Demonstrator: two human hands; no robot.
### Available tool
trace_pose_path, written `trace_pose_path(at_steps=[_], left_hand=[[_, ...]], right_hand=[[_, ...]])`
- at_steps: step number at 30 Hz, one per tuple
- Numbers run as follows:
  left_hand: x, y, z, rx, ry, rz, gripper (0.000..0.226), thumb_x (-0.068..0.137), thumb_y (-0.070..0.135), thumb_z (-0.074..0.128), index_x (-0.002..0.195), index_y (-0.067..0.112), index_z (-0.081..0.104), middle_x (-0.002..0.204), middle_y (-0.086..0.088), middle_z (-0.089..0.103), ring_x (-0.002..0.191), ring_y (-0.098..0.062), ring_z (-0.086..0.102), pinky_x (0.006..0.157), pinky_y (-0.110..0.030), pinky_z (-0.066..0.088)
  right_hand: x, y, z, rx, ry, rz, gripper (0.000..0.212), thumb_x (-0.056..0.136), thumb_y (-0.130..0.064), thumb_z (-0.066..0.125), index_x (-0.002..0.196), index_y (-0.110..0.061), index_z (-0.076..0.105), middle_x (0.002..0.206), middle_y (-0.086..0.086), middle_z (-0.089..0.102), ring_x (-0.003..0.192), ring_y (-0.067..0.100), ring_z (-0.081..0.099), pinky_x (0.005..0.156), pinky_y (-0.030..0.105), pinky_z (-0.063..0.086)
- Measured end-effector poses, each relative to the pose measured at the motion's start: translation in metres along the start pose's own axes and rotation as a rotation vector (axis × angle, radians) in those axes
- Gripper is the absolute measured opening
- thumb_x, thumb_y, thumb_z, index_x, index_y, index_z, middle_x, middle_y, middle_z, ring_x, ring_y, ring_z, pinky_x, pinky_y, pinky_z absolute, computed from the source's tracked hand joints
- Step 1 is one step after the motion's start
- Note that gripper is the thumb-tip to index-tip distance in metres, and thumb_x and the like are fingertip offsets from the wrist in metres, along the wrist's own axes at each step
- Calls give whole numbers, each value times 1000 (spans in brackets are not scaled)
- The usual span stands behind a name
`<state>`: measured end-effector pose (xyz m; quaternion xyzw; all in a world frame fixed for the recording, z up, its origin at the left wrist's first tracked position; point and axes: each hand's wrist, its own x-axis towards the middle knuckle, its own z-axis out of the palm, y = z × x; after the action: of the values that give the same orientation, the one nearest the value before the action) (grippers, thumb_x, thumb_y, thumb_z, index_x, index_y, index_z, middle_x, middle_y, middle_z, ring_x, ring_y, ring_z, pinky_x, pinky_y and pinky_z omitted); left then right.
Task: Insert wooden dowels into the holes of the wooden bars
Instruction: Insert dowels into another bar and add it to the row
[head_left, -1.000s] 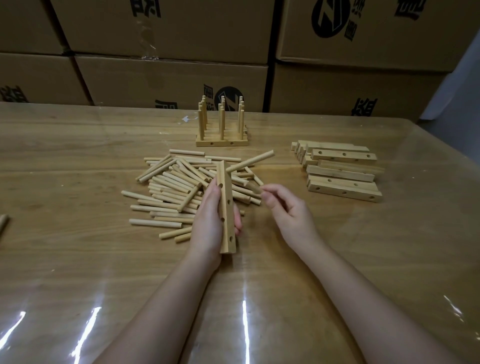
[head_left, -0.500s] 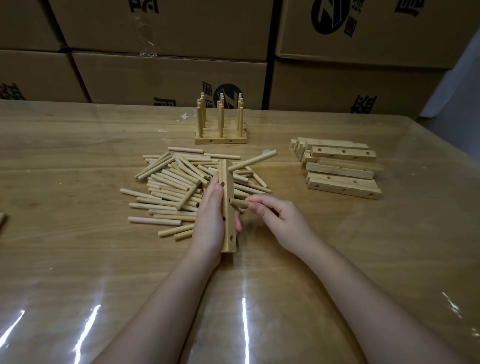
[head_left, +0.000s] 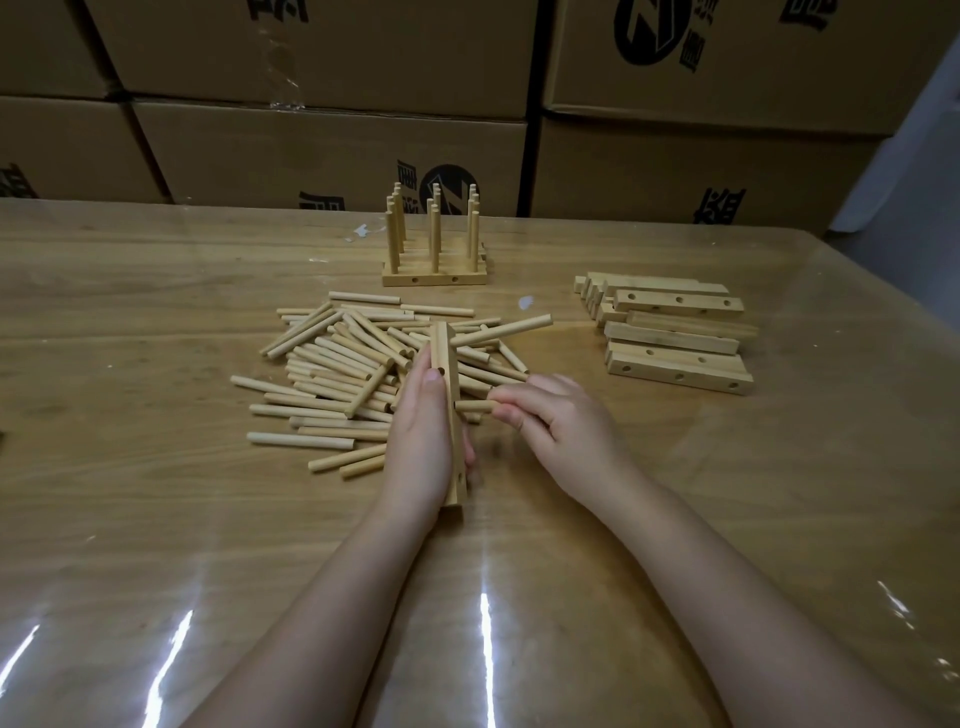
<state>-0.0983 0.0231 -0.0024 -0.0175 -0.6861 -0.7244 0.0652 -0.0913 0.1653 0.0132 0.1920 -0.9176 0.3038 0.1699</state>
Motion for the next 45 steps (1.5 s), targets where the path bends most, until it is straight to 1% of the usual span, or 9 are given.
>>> trace_pose_path(at_steps=[4, 12, 16, 22, 30, 34, 39, 43, 45], left_hand=[[-1, 2, 0, 9, -11, -9, 41, 103, 32, 28, 142, 32, 39, 73, -7, 56, 41, -11, 49, 37, -21, 39], [-2, 2, -1, 28, -15, 18, 37, 103, 32, 29, 138, 37, 39, 57, 2, 56, 40, -10, 48, 38, -19, 39], [-3, 2, 0, 28, -11, 13, 32, 103, 32, 28, 132, 44, 36, 69, -3, 56, 40, -8, 48, 38, -18, 39], [-2, -1, 1, 84, 1, 31, 38, 103, 31, 29, 140, 38, 35, 64, 0, 55, 41, -9, 48, 40, -19, 39], [-1, -3, 3, 93, 17, 40, 34, 103, 30, 30, 131, 47, 35, 53, 7, 53, 40, -9, 47, 40, -18, 38], [-1, -4, 3, 122, 9, 41, 38, 103, 31, 29, 140, 41, 34, 49, 7, 52, 41, -9, 46, 41, -20, 39], [-3, -4, 2, 168, -10, 46, 40, 103, 33, 30, 143, 37, 32, 76, 5, 62, 42, -5, 47, 41, -18, 40], [-3, -4, 2, 195, -19, 56, 42, 103, 33, 29, 145, 33, 32, 74, 7, 61, 42, -4, 47, 42, -18, 40], [-3, -3, 2, 214, -28, 64, 44, 103, 33, 29, 147, 30, 33, 89, 7, 67, 43, -4, 47, 43, -18, 40]], right_hand=[[-1, -3, -4, -52, -5, -20, 23, 92, -25, 54, 109, -17, 69, 90, 2, 65, 91, 19, 52, 73, 31, 42], [-1, -11, -8, -193, 64, -85, 18, 89, -21, 58, 97, -13, 72, 75, 6, 61, 74, 26, 52, 63, 29, 34], [-1, -15, -9, -266, 97, -109, 14, 86, -19, 62, 93, -12, 73, 71, 6, 60, 68, 27, 51, 63, 27, 34], [-1, -20, -12, -340, 120, -127, 10, 84, -18, 67, 90, -13, 73, 68, 5, 59, 65, 25, 50, 64, 27, 31], [-2, -20, -9, -351, 129, -126, 8, 83, -17, 68, 88, -13, 73, 68, 4, 60, 65, 25, 50, 64, 26, 31], [-3, -19, -8, -322, 115, -101, 10, 84, -17, 66, 90, -13, 73, 70, 4, 62, 65, 25, 50, 62, 25, 29], [-5, -16, -7, -258, 35, -25, 17, 91, -22, 57, 98, -15, 71, 81, 4, 65, 77, 25, 52, 63, 27, 31], [-6, -15, -7, -239, 17, 6, 20, 93, -24, 53, 100, -18, 70, 89, 1, 67, 85, 24, 54, 66, 27, 35], [-6, -15, -7, -227, -2, 34, 22, 94, -26, 51, 102, -20, 69, 94, -2, 68, 90, 22, 56, 70, 27, 37]])
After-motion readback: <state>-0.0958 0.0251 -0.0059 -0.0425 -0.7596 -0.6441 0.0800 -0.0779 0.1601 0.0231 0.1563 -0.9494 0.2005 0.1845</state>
